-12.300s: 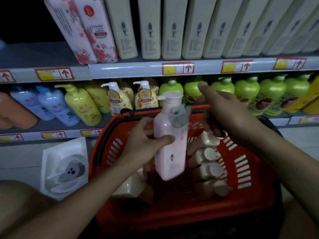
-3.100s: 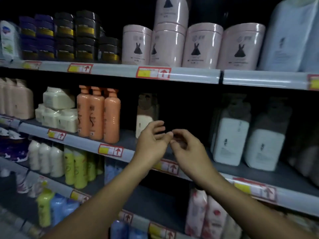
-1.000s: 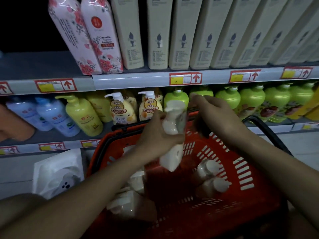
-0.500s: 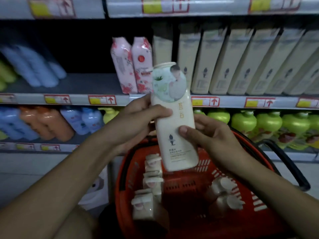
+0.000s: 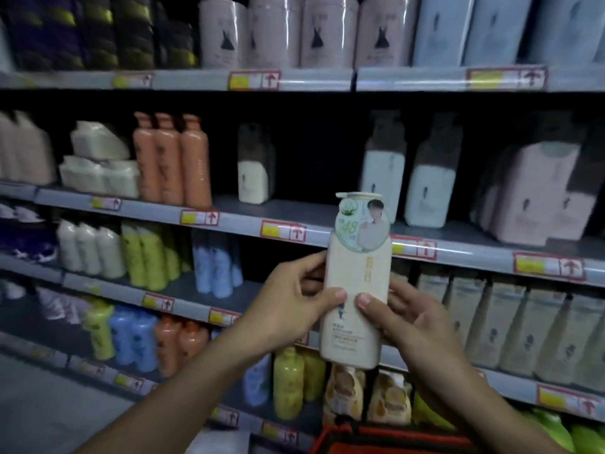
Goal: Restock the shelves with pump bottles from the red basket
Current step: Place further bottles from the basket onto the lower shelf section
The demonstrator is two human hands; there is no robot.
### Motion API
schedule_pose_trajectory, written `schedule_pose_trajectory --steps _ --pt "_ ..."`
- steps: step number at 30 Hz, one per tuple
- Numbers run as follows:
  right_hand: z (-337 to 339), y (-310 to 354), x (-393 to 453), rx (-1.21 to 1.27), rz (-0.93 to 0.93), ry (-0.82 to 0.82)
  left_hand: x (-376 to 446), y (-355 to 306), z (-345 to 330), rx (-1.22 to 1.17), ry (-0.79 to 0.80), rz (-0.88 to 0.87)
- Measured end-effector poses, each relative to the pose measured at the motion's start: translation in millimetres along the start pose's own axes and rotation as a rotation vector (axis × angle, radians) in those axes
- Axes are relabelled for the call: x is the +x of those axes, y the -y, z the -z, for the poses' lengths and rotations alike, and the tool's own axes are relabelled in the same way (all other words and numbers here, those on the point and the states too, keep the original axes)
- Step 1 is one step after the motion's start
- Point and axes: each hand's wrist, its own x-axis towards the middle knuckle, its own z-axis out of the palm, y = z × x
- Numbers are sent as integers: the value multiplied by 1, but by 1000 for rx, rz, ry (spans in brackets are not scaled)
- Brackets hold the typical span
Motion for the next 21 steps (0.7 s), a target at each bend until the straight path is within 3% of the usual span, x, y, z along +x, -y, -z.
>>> schedule_pose_trajectory --steps 8,21 --pt "-48 15 56 -74 63 33 35 16 45 24 -140 2" --pt "-160 34 275 -237 246 -52 203 28 166 154 -426 -14"
